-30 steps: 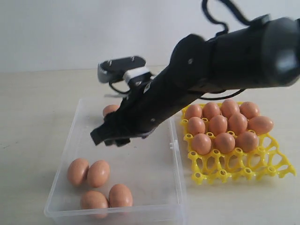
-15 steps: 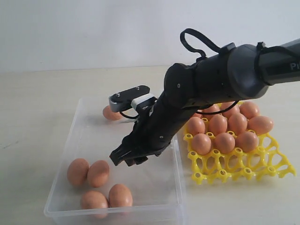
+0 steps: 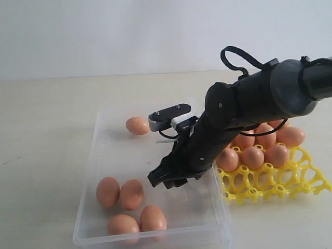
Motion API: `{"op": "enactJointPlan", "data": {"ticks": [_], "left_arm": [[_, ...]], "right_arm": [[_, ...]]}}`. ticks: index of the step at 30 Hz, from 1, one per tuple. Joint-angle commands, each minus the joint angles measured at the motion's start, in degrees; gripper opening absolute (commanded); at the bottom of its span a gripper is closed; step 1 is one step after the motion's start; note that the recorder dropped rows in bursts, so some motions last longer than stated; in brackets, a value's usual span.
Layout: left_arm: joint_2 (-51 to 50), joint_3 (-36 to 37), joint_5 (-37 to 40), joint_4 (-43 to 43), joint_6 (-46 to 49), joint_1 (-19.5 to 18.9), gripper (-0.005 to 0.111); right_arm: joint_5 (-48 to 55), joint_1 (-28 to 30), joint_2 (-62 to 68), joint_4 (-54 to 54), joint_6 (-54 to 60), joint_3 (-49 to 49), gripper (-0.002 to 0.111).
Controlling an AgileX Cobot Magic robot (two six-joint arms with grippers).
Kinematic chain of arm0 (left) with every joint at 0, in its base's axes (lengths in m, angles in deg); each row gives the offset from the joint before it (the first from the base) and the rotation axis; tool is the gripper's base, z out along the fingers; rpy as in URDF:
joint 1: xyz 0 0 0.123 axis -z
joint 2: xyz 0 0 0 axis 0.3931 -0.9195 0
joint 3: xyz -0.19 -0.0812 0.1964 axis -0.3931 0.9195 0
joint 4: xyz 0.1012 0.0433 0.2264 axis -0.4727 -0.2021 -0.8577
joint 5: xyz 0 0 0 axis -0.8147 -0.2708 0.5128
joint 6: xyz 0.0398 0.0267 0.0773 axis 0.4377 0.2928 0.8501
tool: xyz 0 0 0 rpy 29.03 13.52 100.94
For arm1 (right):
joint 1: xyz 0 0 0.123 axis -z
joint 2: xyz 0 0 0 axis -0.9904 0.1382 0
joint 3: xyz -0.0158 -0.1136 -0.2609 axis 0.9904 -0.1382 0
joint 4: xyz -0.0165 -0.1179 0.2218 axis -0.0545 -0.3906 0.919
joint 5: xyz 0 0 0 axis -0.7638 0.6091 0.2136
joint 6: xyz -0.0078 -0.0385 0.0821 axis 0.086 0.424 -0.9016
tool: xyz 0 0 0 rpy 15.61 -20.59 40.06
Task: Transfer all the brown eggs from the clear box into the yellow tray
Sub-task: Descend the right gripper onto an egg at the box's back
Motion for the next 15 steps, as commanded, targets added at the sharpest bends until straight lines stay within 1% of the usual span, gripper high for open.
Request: {"op": "enactJointPlan", "data": {"ticks": [1,6,11,15], "left_arm": [[-0.04,-0.23,-0.51,0.03,-0.21,0.29,0.0],[-0.04,-0.23,-0.51,0.03,-0.21,0.29,0.0],[-0.04,-0.23,-0.51,0.03,-0.21,0.29,0.0],[-0.04,-0.23,-0.51,0.03,-0.21,0.29,0.0]], "right_arm": [[-1.49,0.57,-1.48,-0.07,-0.04,-0.32,0.046],[-2.05,-0.01,-5.14,0.81,-0.04,1.13,0.046],[2.87,-1.42,-8.54,0.81,0.07,6.56,0.046],[9.32,-3.45,-8.19,0.7,1.05,12.64,0.055]]}}
